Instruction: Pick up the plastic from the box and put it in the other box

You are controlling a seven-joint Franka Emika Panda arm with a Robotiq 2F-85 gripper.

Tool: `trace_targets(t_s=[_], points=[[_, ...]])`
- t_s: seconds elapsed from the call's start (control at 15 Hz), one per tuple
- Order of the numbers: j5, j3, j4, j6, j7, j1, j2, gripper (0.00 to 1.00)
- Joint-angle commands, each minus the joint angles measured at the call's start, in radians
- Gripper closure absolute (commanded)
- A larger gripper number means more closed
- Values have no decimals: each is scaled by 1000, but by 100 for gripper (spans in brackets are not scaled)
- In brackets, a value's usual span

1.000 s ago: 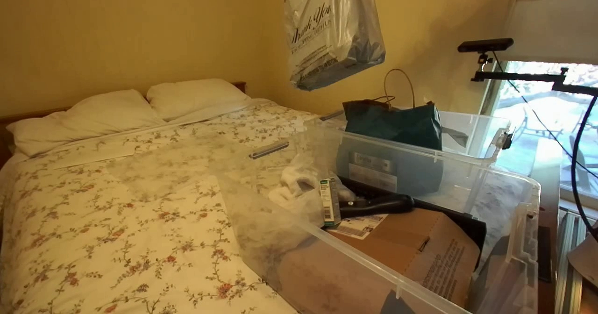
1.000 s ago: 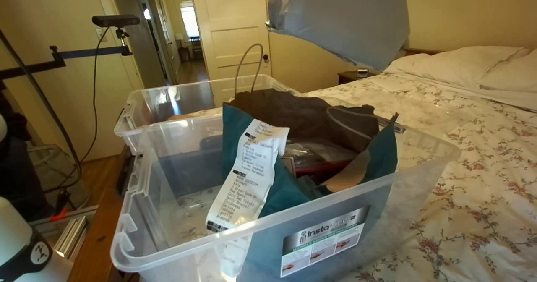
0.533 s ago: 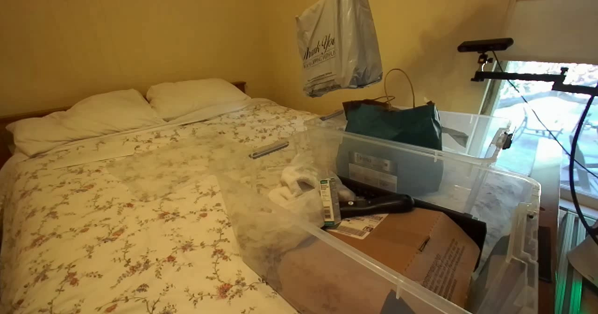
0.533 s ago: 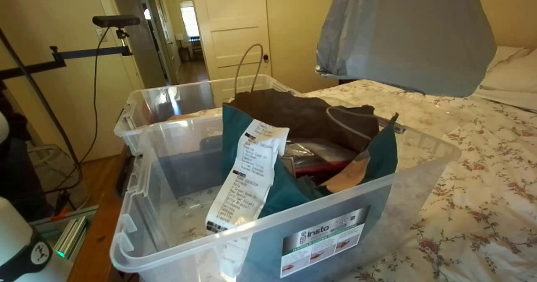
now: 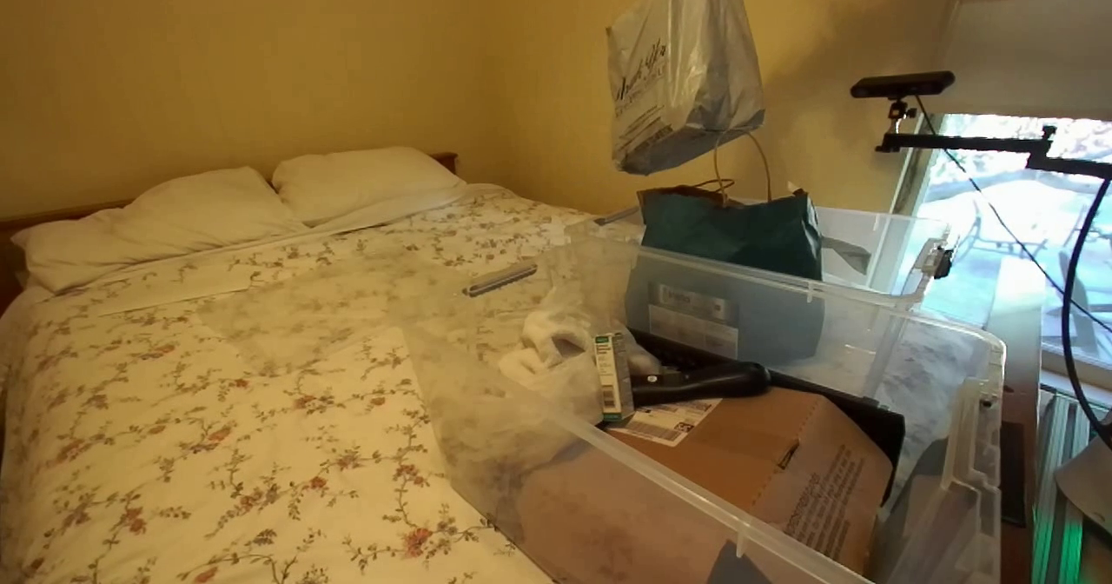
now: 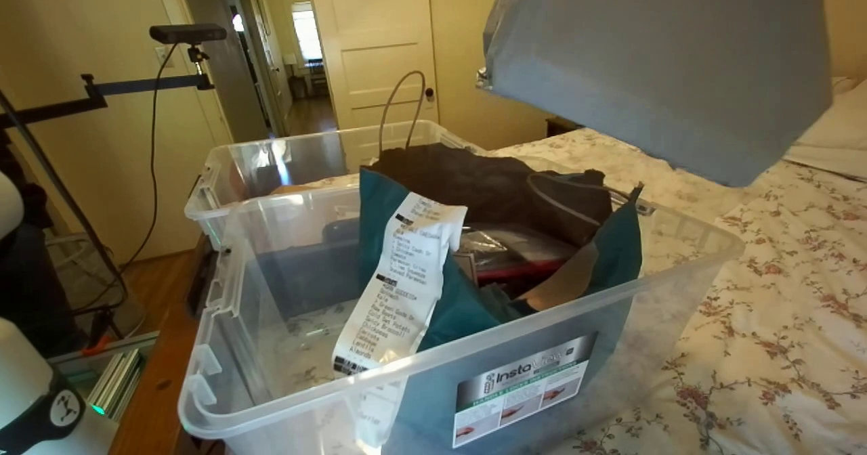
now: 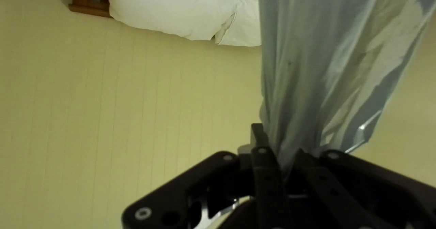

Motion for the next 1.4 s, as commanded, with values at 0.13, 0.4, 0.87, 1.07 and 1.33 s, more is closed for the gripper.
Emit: trace_targets(t_s=[0.13,0.4,0.87,1.07,1.33], points=[[142,-1,-169,-3,-97,-59,-215,100],[203,-29,-289,9,-114,-86,-330,100],[245,-54,-492,9,-146,-74,-497,100],[199,-194,-579,23,-131,103,-563,100],[166,-234,-677,47,-105,196,-610,100]])
